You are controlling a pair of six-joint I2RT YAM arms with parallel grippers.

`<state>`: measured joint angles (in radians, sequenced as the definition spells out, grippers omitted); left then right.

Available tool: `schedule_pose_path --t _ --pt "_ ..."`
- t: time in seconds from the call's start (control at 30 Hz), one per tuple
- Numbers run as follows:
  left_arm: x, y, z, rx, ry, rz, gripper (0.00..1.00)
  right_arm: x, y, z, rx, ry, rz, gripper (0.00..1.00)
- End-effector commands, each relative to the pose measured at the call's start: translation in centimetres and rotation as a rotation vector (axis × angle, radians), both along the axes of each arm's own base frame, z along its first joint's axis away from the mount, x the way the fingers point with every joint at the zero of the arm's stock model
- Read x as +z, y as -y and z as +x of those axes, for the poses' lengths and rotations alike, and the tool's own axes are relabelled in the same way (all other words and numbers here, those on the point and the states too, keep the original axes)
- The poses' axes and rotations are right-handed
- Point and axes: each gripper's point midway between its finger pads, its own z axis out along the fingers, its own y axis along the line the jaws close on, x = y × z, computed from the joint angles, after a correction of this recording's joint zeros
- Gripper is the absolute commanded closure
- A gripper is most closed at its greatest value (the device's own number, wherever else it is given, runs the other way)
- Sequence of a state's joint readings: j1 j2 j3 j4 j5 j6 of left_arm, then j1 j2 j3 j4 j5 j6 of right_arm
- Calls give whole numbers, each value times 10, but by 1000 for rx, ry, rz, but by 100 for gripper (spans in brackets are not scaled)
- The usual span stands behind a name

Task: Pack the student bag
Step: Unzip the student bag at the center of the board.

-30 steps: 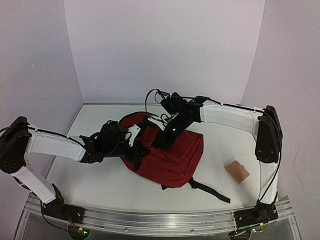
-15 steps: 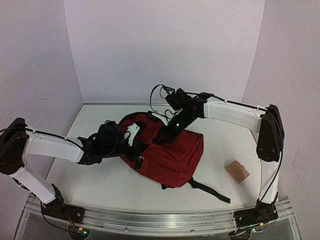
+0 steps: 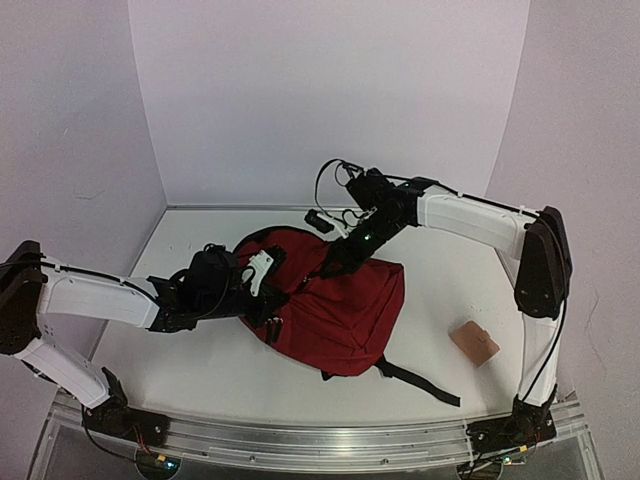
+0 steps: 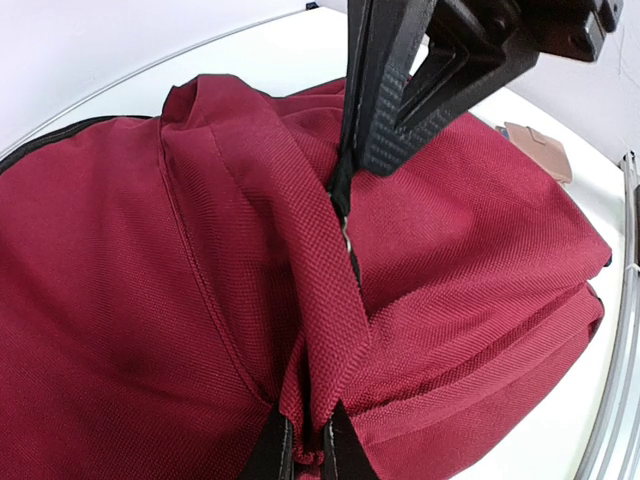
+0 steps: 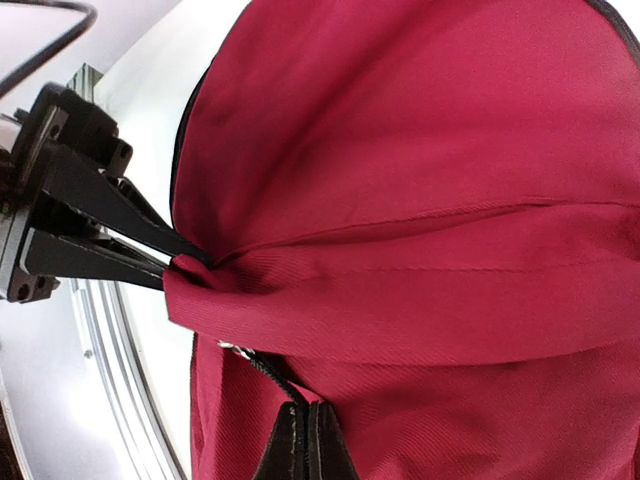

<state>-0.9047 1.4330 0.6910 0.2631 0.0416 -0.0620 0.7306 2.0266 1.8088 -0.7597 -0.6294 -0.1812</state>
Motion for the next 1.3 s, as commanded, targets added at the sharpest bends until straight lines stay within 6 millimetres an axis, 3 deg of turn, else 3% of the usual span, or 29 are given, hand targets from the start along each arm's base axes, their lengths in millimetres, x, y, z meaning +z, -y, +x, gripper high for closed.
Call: schedule_pose_path --t 0.0,0.17,0.4,0.6,0.83,0.93,1.03,1.17,1.27 --pt "2 -9 1 33 -1 13 100 31 -1 -1 7 20 56 100" --pt "4 -15 -4 30 5 9 100 26 11 19 -40 87 1 100" --pt "2 -45 -13 85 16 71 100 12 45 71 -160 107 -42 100" --pt "3 -61 -18 112 19 88 100 -11 72 118 -249 121 -97 100" --pt "-9 -61 -21 112 -19 100 100 -45 104 168 -355 114 -156 100" --pt "-10 -51 -21 89 -35 68 100 -43 101 176 -365 110 -132 100" --pt "-12 -30 -18 55 -55 36 100 -25 86 187 -390 99 -52 100" --pt "-16 15 -21 -39 -58 30 100 0 66 208 -424 119 39 100" --pt "-17 49 -24 -101 -43 29 100 6 54 216 -435 126 77 100"
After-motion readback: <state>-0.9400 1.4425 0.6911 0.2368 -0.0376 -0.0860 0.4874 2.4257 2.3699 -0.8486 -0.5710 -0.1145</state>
